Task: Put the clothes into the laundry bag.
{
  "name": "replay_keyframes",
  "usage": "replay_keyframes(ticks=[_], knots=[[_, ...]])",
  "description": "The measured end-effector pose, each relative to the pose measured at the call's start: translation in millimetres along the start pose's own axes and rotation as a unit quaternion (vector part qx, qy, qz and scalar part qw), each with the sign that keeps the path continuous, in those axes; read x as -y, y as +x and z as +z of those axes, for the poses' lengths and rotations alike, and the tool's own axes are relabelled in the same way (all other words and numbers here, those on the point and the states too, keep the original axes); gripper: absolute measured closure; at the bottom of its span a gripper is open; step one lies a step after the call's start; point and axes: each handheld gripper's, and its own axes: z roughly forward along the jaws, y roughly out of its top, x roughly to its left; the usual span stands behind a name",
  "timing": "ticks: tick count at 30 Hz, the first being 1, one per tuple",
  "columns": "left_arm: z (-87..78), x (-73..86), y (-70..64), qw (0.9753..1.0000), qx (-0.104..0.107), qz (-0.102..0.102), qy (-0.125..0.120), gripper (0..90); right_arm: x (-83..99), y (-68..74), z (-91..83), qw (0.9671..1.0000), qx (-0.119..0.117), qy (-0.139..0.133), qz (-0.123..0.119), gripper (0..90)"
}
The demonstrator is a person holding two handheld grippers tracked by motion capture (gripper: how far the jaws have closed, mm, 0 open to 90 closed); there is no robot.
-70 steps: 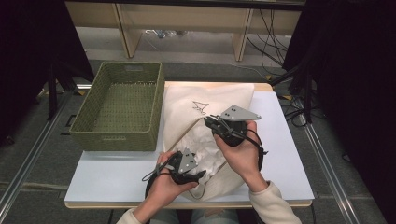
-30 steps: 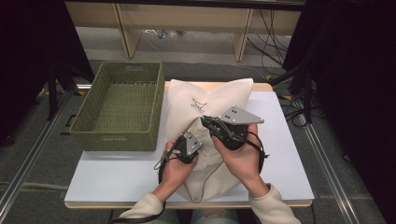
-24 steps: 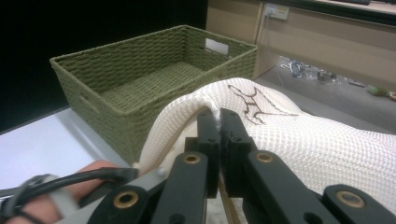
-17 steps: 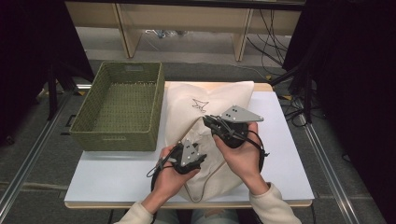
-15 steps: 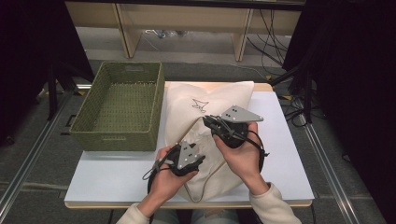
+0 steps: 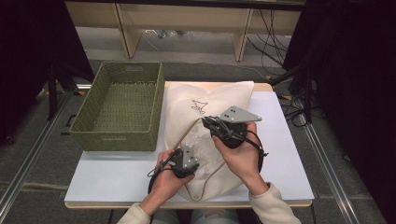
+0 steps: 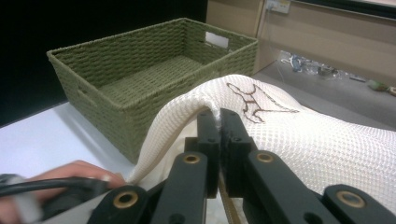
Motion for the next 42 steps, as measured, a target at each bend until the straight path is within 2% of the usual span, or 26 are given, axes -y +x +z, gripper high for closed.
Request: replay_keyframes(ticks=[1,2,3,4,5,6,9,13,16,18,19,21,23,24,25,27,30,31,32,34,35,36,37,39,41,42], knots=[[3.4,-1.2,1.0,1.0,-0.002,0.007,0.002,53.7,0.2,-0.5,0.6,1.0,0.001,-0.002,-0.004,88.5],[4.7,-1.4,-3.2,0.9997,-0.001,-0.026,0.005,57.8,0.3,0.0,0.5,1.0,-0.001,0.003,-0.001,88.5],[6.4,-3.2,-0.1,1.0,-0.006,-0.003,0.002,61.8,0.5,0.2,1.0,1.0,-0.004,0.003,0.0,88.5],[6.7,-3.6,-4.7,0.9992,-0.006,-0.038,0.011,65.9,0.5,0.8,0.9,1.0,-0.006,0.005,0.002,88.5],[7.4,-4.8,-3.0,0.9994,-0.007,-0.031,0.011,70.0,0.5,1.0,0.9,1.0,-0.007,0.005,0.003,88.5],[7.6,-5.3,-4.4,0.9989,-0.01,-0.045,0.011,73.6,0.4,1.1,0.5,1.0,-0.005,0.006,0.003,88.5],[6.6,-8.5,0.4,0.9994,-0.017,-0.031,0.003,81.0,0.1,1.3,0.0,1.0,-0.004,0.005,0.002,88.6],[-0.8,-16.4,3.7,0.9987,-0.027,-0.035,-0.027,83.4,0.2,2.8,1.1,1.0,-0.002,-0.003,0.004,88.6],[-3.4,-24.9,4.8,0.996,-0.035,-0.052,-0.064,83.7,-0.6,3.0,0.1,1.0,0.002,-0.004,-0.006,88.6],[-4.1,-26.8,7.3,0.9963,-0.038,-0.045,-0.062,83.7,-0.9,3.7,-0.4,1.0,-0.001,-0.006,-0.002,88.6],[0.3,-28.7,9.1,0.9932,-0.05,-0.068,-0.08,83.7,-0.9,4.4,-0.2,0.9999,-0.002,-0.011,0.001,88.6],[4.6,-29.4,12.6,0.9932,-0.057,-0.065,-0.078,83.6,-1.5,4.4,-1.6,0.9999,0.002,-0.01,0.001,88.6],[10.2,-29.7,11.7,0.9919,-0.059,-0.08,-0.079,83.5,-1.4,3.9,-1.6,0.9999,0.001,-0.011,0.0,88.6],[11.5,-29.8,14.1,0.9932,-0.07,-0.063,-0.068,83.2,-1.4,3.6,-1.8,1.0,0.0,-0.007,0.001,88.6],[15.5,-30.2,12.8,0.9921,-0.07,-0.072,-0.076,83.0,-1.0,3.3,-1.2,1.0,0.002,-0.01,0.0,88.6],[20.1,-30.3,16.5,0.9946,-0.078,-0.037,-0.058,82.3,-0.3,2.9,0.0,1.0,0.0,-0.007,0.002,88.5],[23.9,-30.0,15.5,0.9936,-0.079,-0.039,-0.071,80.5,0.1,2.0,0.2,1.0,-0.001,-0.004,0.003,88.5],[22.1,-29.9,17.7,0.9966,-0.067,-0.011,-0.047,79.6,0.0,1.6,0.2,1.0,0.001,-0.003,0.002,88.5],[21.6,-29.6,18.2,0.9969,-0.066,-0.001,-0.044,78.4,0.1,1.7,-0.1,1.0,0.003,-0.003,0.003,88.5],[22.0,-28.6,14.6,0.9952,-0.054,-0.03,-0.076,74.0,0.2,1.0,0.7,1.0,-0.001,-0.002,-0.001,88.5],[20.1,-27.8,14.2,0.9957,-0.05,-0.022,-0.075,71.0,0.2,1.4,0.6,1.0,-0.003,-0.001,0.003,88.5],[19.8,-25.6,10.1,0.9951,-0.026,-0.048,-0.082,68.0,0.0,0.6,0.1,1.0,0.002,-0.002,-0.001,88.5],[18.7,-23.9,8.1,0.9947,-0.004,-0.057,-0.085,65.2,0.1,0.7,0.1,1.0,0.001,-0.002,0.002,88.5],[11.4,-21.8,6.2,0.9939,0.005,-0.056,-0.094,59.8,0.3,0.3,0.1,1.0,0.002,-0.001,0.003,88.5],[1.7,-20.2,6.8,0.9943,0.001,-0.038,-0.099,55.9,0.2,-0.1,-0.2,1.0,0.002,-0.001,0.002,88.4],[-2.6,-19.8,5.3,0.9927,0.004,-0.043,-0.113,54.5,0.3,-0.2,0.1,1.0,0.003,-0.004,0.001,88.4]])
